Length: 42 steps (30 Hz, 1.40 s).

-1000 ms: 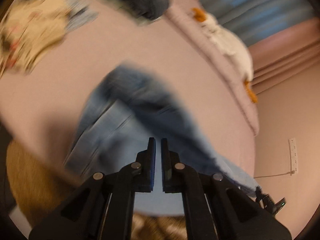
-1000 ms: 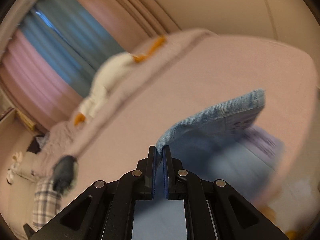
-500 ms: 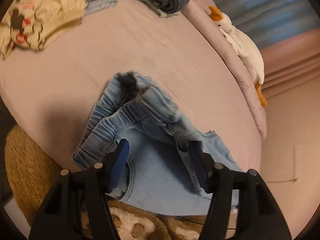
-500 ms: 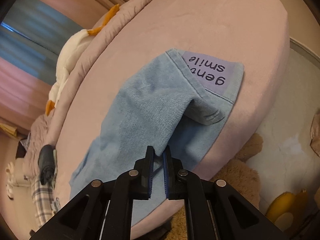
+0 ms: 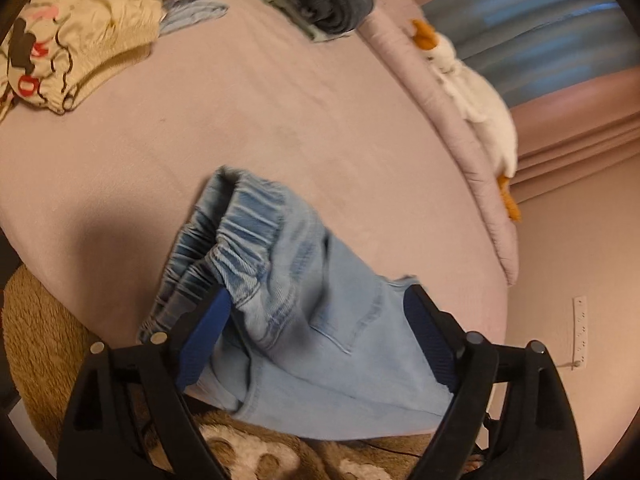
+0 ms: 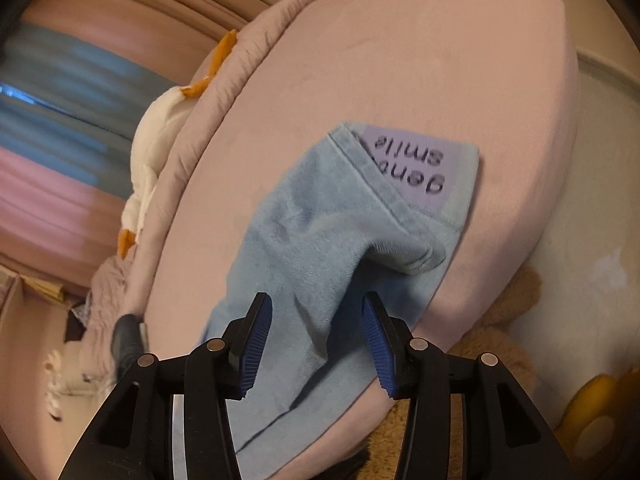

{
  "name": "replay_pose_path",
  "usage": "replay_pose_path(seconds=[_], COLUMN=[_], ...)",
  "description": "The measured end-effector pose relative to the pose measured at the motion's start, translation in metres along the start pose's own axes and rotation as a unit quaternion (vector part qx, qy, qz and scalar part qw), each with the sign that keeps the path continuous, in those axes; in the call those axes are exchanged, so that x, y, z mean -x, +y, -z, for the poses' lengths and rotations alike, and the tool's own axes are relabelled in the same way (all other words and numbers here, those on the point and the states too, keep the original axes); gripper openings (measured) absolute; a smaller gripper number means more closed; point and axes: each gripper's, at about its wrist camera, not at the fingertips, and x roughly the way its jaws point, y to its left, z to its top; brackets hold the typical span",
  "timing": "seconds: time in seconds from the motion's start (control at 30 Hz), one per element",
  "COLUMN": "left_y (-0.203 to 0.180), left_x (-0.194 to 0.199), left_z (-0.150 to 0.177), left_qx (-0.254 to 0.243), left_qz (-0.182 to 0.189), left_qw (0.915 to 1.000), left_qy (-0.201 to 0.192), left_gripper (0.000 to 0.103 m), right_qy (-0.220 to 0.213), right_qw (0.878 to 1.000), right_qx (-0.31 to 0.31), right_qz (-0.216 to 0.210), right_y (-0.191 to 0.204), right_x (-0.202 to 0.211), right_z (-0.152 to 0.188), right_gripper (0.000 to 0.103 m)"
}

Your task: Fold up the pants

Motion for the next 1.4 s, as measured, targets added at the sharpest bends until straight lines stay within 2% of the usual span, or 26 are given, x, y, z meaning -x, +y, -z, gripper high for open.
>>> replay_pose_path(seconds=[0.03, 0.07, 0.1, 0.13, 0.17, 0.27, 0.33, 0.37, 0.43, 0.47, 0.53, 0.6, 0.63, 0.67, 0.73, 0.8, 0.87, 0.9, 0.97, 1.0, 1.03, 1.17, 1.23, 1.27, 1.3, 1.4], left_y=[0.007, 0.014, 0.022, 0.026, 0.034, 0.044, 0.044, 0.04, 0.028, 0.022, 0.01, 0.003, 0.003, 0.001, 0.012, 0.032, 0.053, 0.057, 0.06, 0.058, 0.055, 0.044, 0.044, 0.045, 0.04, 0.031], left_x=[-0.004, -0.01, -0.013, -0.015, -0.018, -0.017, -0.014, -0.011, -0.002, 0.006, 0.025, 0.045, 0.048, 0.051, 0.049, 0.038, 0.021, 0.017, 0.016, 0.018, 0.02, 0.027, 0.026, 0.025, 0.021, 0.012], left_z=[-0.002, -0.006, -0.008, -0.01, -0.013, -0.017, -0.021, -0.024, -0.027, -0.03, -0.034, -0.034, -0.032, -0.028, -0.017, -0.004, 0.01, 0.012, 0.016, 0.016, 0.014, 0.01, 0.01, 0.01, 0.011, 0.008], left_qx=[0.006, 0.02, 0.035, 0.044, 0.051, 0.078, 0.083, 0.076, 0.065, 0.058, 0.043, 0.035, 0.029, 0.018, 0.012, 0.034, 0.054, 0.057, 0.048, 0.043, 0.038, 0.016, 0.018, 0.026, 0.029, 0.017], left_qz=[-0.007, -0.014, -0.02, -0.027, -0.036, -0.015, -0.007, -0.007, 0.003, 0.016, 0.039, 0.06, 0.059, 0.048, 0.024, 0.006, -0.015, -0.023, -0.037, -0.036, -0.036, -0.032, -0.022, -0.01, -0.003, 0.004], left_qw=[0.9999, 0.9996, 0.9991, 0.9985, 0.9978, 0.9963, 0.9959, 0.9964, 0.9975, 0.9979, 0.9983, 0.9974, 0.9976, 0.9985, 0.9996, 0.9992, 0.9967, 0.9959, 0.9959, 0.9964, 0.9967, 0.9983, 0.9986, 0.9986, 0.9986, 0.9993], left_qy=[0.007, 0.013, 0.015, 0.017, 0.023, 0.032, 0.036, 0.036, 0.03, 0.022, -0.008, -0.02, -0.022, -0.02, -0.008, 0.021, 0.058, 0.066, 0.067, 0.064, 0.063, 0.046, 0.044, 0.045, 0.045, 0.034], left_gripper=[0.083, 0.072, 0.055, 0.046, 0.03, 0.025, 0.024, 0.023, 0.021, 0.011, 0.012, 0.012, 0.012, 0.012, 0.012, 0.012, 0.012, 0.012, 0.012, 0.013, 0.013, 0.016, 0.031, 0.045, 0.054, 0.06], right_qy=[0.003, 0.006, 0.009, 0.012, 0.016, 0.032, 0.021, 0.008, -0.012, -0.02, -0.036, -0.056, -0.071, -0.085, -0.105, -0.089, -0.068, -0.045, 0.023, 0.035, 0.017, -0.009, -0.026, -0.029, -0.032, -0.042], right_qw=[1.0, 1.0, 1.0, 0.999, 0.999, 0.994, 0.995, 0.996, 0.999, 1.0, 0.997, 0.989, 0.982, 0.977, 0.976, 0.986, 0.991, 0.991, 0.989, 0.991, 0.995, 0.996, 0.994, 0.993, 0.994, 0.996], right_qx=[-0.005, -0.008, -0.017, -0.026, -0.032, -0.049, -0.059, -0.057, -0.029, -0.005, 0.037, 0.084, 0.108, 0.127, 0.143, 0.121, 0.112, 0.108, 0.081, 0.064, 0.056, 0.024, 0.027, 0.026, 0.022, 0.0], right_qz=[-0.006, -0.012, -0.016, -0.025, -0.037, -0.096, -0.084, -0.063, -0.025, -0.022, -0.053, -0.108, -0.138, -0.148, -0.123, -0.074, 0.002, 0.063, 0.124, 0.111, 0.085, 0.087, 0.106, 0.109, 0.106, 0.075], right_y=[-0.002, -0.005, -0.008, -0.01, -0.011, -0.007, -0.003, 0.002, 0.021, 0.04, 0.076, 0.111, 0.126, 0.133, 0.134, 0.106, 0.07, 0.048, 0.011, -0.003, -0.009, -0.017, -0.018, -0.021, -0.022, -0.035], right_x=[-0.002, -0.005, -0.008, -0.01, -0.012, -0.027, -0.035, -0.039, -0.045, -0.047, -0.039, -0.02, -0.007, 0.004, 0.018, 0.012, -0.008, -0.024, -0.053, -0.058, -0.051, -0.023, -0.015, -0.01, -0.009, 0.003], right_z=[0.0, -0.002, -0.004, -0.006, -0.008, -0.019, -0.031, -0.041, -0.061, -0.073, -0.088, -0.095, -0.095, -0.093, -0.085, -0.078, -0.073, -0.068, -0.06, -0.056, -0.052, -0.048, -0.049, -0.048, -0.045, -0.048], right_gripper=[0.047, 0.047, 0.047, 0.047, 0.047, 0.047, 0.044, 0.027, 0.01, 0.009, 0.004, 0.004, 0.003, 0.003, 0.003, 0.003, 0.003, 0.003, 0.004, 0.004, 0.005, 0.032, 0.033, 0.033, 0.033, 0.033])
